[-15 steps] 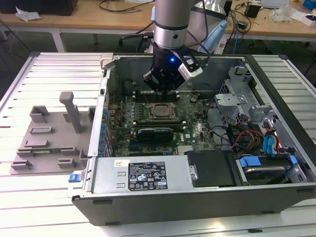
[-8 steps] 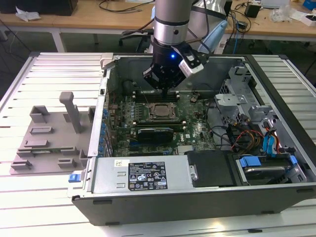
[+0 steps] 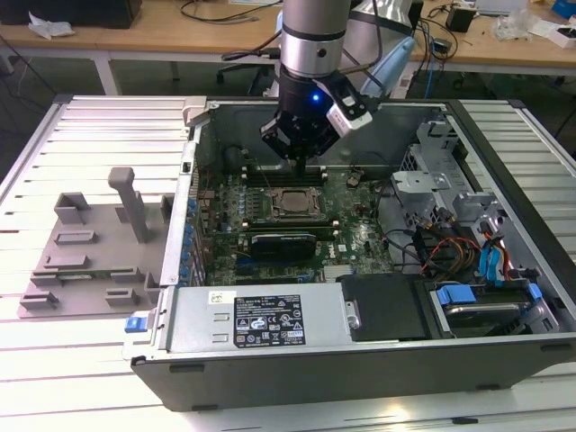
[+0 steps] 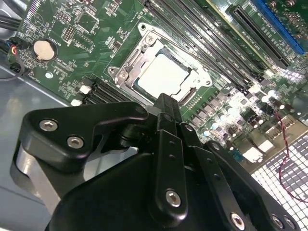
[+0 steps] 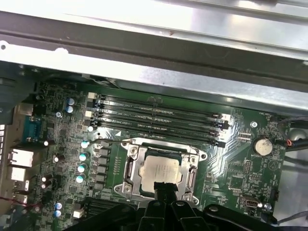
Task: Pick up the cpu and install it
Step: 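Install the first cpu locking lever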
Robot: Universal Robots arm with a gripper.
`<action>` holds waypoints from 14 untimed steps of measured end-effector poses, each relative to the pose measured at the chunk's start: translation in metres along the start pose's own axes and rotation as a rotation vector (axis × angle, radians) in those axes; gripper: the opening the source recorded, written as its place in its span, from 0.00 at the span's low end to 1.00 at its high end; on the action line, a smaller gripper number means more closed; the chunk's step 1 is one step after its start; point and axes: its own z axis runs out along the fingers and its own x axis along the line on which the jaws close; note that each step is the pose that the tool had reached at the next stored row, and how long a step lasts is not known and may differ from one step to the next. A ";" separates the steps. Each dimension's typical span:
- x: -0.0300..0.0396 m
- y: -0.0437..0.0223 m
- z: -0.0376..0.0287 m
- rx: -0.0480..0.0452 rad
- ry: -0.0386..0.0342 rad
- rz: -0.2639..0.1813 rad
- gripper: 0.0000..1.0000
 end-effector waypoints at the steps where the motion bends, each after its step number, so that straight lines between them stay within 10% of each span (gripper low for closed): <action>1: 0.0000 0.0000 -0.0012 -0.0001 0.0000 0.000 0.11; 7: 0.0001 -0.0006 -0.0147 -0.0001 -0.0001 0.000 0.11; 14: 0.0025 -0.0002 -0.0148 0.0000 -0.0001 0.000 0.11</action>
